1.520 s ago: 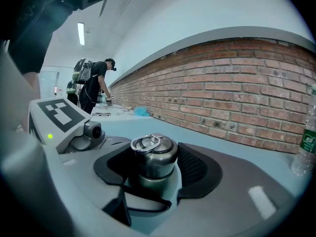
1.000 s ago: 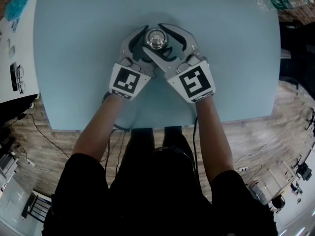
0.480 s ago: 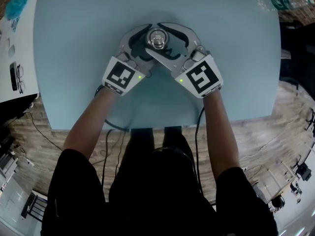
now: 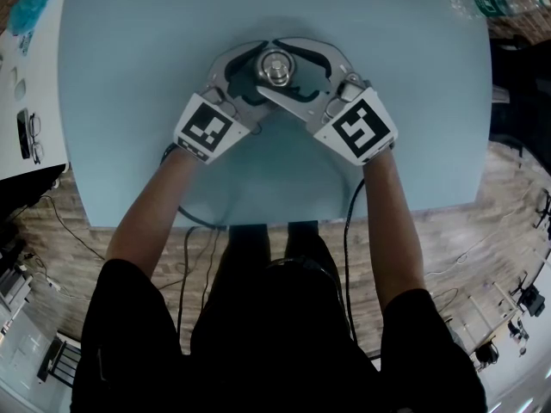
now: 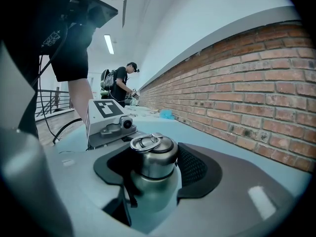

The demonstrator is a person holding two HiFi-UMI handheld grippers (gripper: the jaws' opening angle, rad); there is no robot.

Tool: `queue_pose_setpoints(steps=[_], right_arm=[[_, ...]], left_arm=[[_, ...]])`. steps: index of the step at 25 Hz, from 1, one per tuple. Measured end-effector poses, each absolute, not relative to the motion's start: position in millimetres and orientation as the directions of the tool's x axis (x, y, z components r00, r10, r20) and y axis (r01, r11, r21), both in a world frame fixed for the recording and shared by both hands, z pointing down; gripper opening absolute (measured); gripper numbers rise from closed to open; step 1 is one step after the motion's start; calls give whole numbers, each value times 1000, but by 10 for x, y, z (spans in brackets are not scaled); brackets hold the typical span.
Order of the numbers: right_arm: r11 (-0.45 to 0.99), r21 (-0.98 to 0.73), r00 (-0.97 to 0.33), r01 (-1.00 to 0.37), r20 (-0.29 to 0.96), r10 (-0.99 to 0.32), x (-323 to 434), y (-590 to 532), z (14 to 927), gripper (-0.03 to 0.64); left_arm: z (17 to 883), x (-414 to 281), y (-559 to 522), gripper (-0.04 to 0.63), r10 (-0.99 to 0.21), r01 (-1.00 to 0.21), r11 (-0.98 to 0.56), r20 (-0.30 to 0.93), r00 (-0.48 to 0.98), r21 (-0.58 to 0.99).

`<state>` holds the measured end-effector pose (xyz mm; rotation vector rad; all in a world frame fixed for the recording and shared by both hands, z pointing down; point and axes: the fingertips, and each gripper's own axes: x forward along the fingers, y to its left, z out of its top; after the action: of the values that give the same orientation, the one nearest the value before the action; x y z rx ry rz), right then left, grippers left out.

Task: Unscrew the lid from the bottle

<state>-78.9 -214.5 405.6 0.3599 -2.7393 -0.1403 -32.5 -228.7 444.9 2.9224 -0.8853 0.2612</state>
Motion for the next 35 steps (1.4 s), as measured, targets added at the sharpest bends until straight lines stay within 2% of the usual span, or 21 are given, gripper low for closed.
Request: queue_pose_setpoints(steps=[7, 12, 16, 35], right_arm=[[958, 157, -890, -240, 359, -282, -783, -2136, 4050, 270], [954, 149, -886, -259, 357, -296, -770, -2141, 4057, 327], [949, 141, -884, -281, 346, -313, -777, -2121, 4045, 331], [831, 121, -780, -543, 292, -553, -692, -2148, 3978, 328]], left_arm=[[4442, -319, -2285, 370, -555, -569, -822, 201, 807, 17], [4442, -326, -2301, 399, -568, -582, -813, 210, 796, 9], [4448, -362, -2278, 407, -579, -594, -804, 212, 788, 11], [4462, -460, -2231, 402, -746, -764, -643, 185, 639, 46]])
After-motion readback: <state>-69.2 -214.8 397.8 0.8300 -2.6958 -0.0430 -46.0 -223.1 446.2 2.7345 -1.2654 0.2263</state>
